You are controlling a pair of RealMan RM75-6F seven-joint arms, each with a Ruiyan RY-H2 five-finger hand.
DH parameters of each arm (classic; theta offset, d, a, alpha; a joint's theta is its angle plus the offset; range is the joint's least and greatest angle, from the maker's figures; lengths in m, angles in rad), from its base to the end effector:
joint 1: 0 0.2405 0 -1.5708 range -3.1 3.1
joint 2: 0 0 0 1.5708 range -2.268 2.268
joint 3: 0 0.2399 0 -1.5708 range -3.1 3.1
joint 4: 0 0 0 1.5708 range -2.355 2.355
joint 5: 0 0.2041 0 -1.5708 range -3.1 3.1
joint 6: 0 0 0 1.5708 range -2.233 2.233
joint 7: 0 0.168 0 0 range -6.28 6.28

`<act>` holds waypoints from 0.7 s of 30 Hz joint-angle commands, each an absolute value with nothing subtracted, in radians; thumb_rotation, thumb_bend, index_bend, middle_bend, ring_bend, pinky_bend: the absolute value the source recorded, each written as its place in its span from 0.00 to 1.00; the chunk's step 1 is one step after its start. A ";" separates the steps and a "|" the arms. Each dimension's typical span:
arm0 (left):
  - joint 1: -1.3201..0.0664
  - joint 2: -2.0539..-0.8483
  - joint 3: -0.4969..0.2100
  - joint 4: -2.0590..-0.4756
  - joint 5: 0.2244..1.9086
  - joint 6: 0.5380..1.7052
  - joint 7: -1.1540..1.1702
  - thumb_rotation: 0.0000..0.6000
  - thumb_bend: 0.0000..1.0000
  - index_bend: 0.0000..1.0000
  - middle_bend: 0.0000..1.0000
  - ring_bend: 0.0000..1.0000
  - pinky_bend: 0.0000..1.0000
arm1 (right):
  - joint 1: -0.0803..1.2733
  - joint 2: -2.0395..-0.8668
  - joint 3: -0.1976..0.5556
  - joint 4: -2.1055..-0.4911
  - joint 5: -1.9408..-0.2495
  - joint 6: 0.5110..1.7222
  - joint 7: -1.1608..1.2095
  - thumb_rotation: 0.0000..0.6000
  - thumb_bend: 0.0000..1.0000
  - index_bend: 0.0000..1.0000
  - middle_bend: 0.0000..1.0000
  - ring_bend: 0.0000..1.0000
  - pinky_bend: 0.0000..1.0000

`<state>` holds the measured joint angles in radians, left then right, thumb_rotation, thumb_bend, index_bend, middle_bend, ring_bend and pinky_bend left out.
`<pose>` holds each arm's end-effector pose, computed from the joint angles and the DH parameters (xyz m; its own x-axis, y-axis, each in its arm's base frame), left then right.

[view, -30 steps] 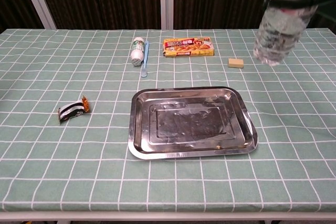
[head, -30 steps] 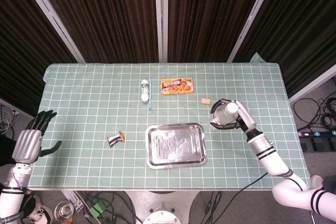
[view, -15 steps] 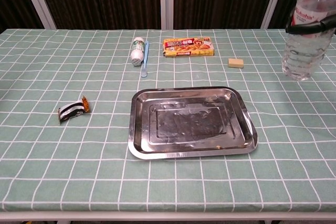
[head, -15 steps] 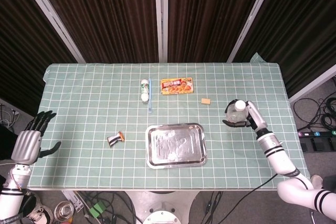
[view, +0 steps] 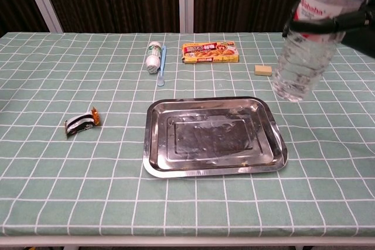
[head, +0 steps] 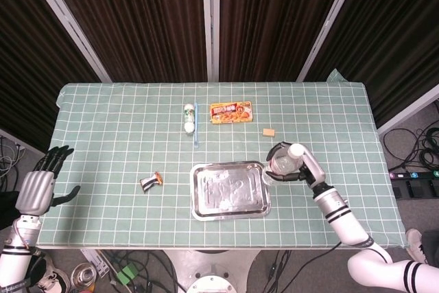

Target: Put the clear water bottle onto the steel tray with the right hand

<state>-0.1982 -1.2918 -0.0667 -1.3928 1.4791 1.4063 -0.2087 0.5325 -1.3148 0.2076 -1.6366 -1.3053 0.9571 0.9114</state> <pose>-0.3012 0.2438 0.1165 0.2397 0.0277 0.9705 0.9689 -0.0710 -0.2372 -0.1746 -0.3258 0.0453 -0.6184 -0.4094 0.6708 -0.7555 0.0746 -0.6509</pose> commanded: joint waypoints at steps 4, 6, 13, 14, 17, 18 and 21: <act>-0.205 -1.298 -0.073 -1.388 1.480 1.403 -0.217 1.00 0.27 0.16 0.18 0.09 0.19 | 0.465 -1.271 0.182 -1.508 -1.394 1.034 0.965 1.00 0.13 0.75 0.57 0.36 0.42; -0.206 -1.299 -0.073 -1.386 1.478 1.402 -0.221 1.00 0.27 0.16 0.18 0.09 0.19 | 0.465 -1.259 0.188 -1.534 -1.396 1.043 0.948 1.00 0.13 0.75 0.57 0.36 0.42; -0.204 -1.304 -0.067 -1.385 1.476 1.395 -0.215 1.00 0.27 0.16 0.18 0.09 0.19 | 0.609 -1.385 0.232 -1.562 -1.333 0.869 0.867 1.00 0.13 0.75 0.57 0.36 0.42; -0.204 -1.304 -0.067 -1.385 1.475 1.395 -0.215 1.00 0.27 0.16 0.18 0.09 0.19 | 0.606 -1.382 0.236 -1.569 -1.327 0.878 0.857 1.00 0.13 0.75 0.57 0.36 0.42; -0.202 -1.306 -0.067 -1.380 1.473 1.395 -0.224 1.00 0.27 0.16 0.18 0.09 0.19 | 0.539 -1.302 0.225 -1.598 -1.347 0.975 0.817 1.00 0.13 0.75 0.57 0.36 0.42; -0.202 -1.307 -0.067 -1.377 1.473 1.395 -0.228 1.00 0.27 0.16 0.18 0.09 0.19 | 0.510 -1.267 0.221 -1.606 -1.348 1.007 0.823 1.00 0.13 0.75 0.57 0.36 0.42; -0.202 -1.307 -0.067 -1.371 1.474 1.394 -0.239 1.00 0.27 0.16 0.18 0.09 0.19 | 0.433 -1.187 0.220 -1.608 -1.327 1.081 0.862 1.00 0.13 0.75 0.57 0.36 0.42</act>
<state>-0.2023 -1.3065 -0.0672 -1.3711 1.4735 1.3940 -0.2380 0.5335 -1.2951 0.2188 -1.5825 -1.3422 0.9464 0.8600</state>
